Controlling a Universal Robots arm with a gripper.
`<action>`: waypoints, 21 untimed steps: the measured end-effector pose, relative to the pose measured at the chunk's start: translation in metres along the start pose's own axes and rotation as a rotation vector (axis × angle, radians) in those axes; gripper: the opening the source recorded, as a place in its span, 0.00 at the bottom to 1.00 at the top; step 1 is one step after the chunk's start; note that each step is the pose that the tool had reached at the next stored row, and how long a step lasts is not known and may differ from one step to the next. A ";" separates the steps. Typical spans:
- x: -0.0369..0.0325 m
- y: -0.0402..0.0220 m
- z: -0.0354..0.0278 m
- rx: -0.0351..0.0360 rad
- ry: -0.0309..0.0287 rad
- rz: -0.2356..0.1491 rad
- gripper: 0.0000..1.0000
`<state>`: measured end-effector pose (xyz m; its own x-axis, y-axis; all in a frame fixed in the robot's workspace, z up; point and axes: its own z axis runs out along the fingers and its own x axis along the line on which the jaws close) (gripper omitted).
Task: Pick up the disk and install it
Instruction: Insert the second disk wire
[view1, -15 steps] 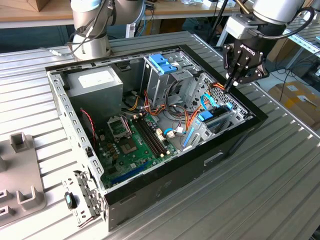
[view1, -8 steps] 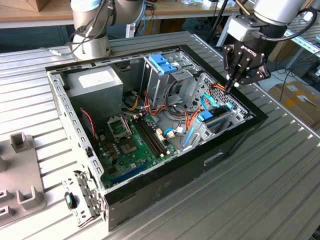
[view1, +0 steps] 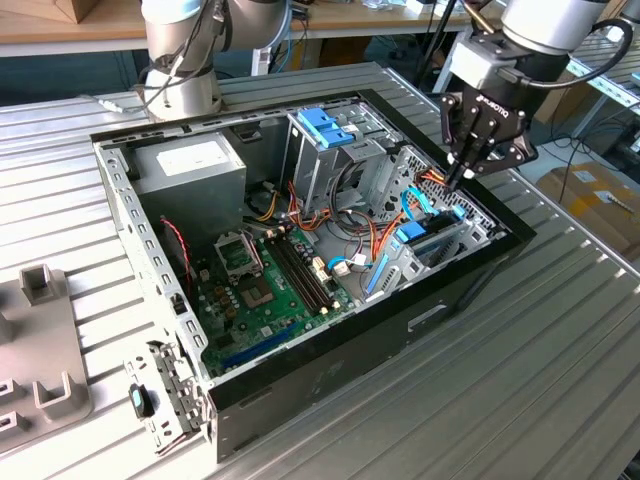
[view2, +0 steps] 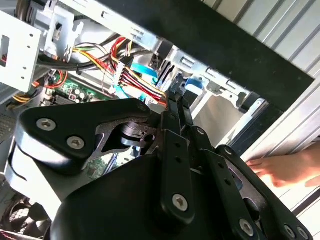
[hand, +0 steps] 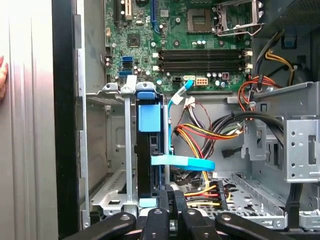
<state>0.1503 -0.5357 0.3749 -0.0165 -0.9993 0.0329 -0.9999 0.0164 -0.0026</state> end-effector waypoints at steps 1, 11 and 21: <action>0.0000 0.0008 0.0008 0.0000 -0.0001 0.000 0.16; 0.0011 0.0027 0.0054 0.0001 -0.0001 -0.001 0.16; 0.0072 0.0026 0.0054 0.0001 0.0001 -0.002 0.16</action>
<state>0.1476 -0.5431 0.3697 -0.0150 -0.9993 0.0331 -0.9999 0.0149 -0.0026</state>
